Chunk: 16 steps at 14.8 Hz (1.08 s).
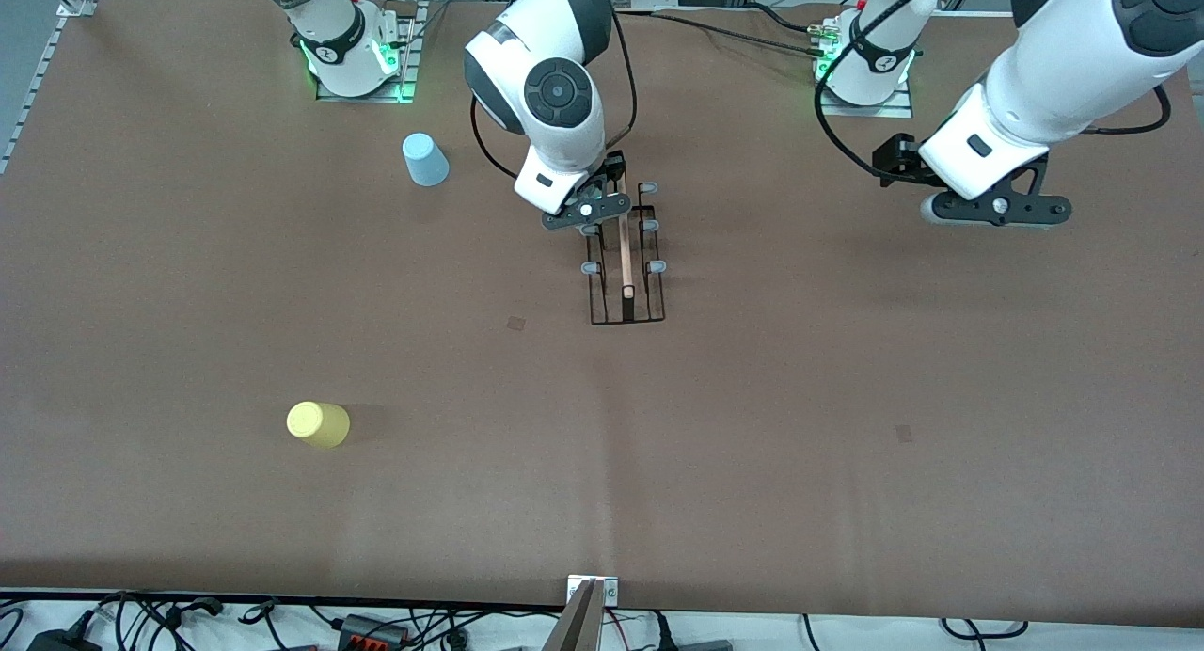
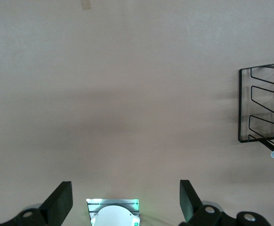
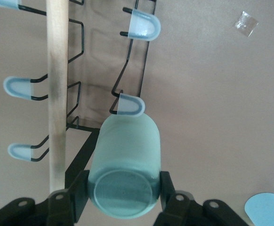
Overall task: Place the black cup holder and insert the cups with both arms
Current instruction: 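Hang the teal cup on a rack peg and open the right gripper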
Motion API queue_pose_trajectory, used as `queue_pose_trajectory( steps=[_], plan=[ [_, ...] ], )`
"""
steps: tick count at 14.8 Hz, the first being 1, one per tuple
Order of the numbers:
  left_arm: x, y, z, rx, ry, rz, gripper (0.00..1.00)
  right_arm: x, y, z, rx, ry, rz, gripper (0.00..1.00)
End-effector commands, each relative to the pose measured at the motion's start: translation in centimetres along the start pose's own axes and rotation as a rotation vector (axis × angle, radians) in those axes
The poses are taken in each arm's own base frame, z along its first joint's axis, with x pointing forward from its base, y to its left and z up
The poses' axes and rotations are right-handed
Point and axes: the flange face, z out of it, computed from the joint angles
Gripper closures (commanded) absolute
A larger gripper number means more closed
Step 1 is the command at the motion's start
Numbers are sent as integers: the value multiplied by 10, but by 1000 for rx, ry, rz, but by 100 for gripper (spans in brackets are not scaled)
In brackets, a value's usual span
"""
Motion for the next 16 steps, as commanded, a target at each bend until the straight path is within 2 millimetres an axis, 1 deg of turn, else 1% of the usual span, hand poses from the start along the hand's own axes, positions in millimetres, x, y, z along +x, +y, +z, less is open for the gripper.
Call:
queue_pose_trajectory(
  steps=[1,3,4,8,9,10,11,12,13,14,15,16],
  plan=[
    [-7,-7,-5,-13,-3,3,0,3,-4,7,4,-5,16,70],
    [-8,-4,-5,-28,-4,7,0,5,-5,9,9,4,19,70],
    [-7,-4,-5,-30,-3,7,0,8,-5,14,8,4,20,70],
    [-12,3,-4,-45,-24,20,0,11,-7,21,9,9,21,70],
    [-16,6,0,-44,-52,27,0,11,-6,21,9,9,22,64],
    [-22,25,1,-36,-57,63,0,11,-6,21,9,9,24,35],
    [-27,48,4,-27,-54,104,0,12,-5,18,12,13,31,0],
    [-26,54,2,-31,-38,106,0,14,-4,13,17,19,35,0],
    [-21,48,2,-41,-33,89,0,15,-4,8,20,22,47,0],
    [-12,34,4,-56,-12,63,0,15,-6,-3,30,34,53,0],
    [-2,18,-1,-81,22,49,0,15,-6,-16,39,50,56,0],
    [-2,13,-1,-79,17,36,0,15,-5,-28,47,59,66,0]
  ],
)
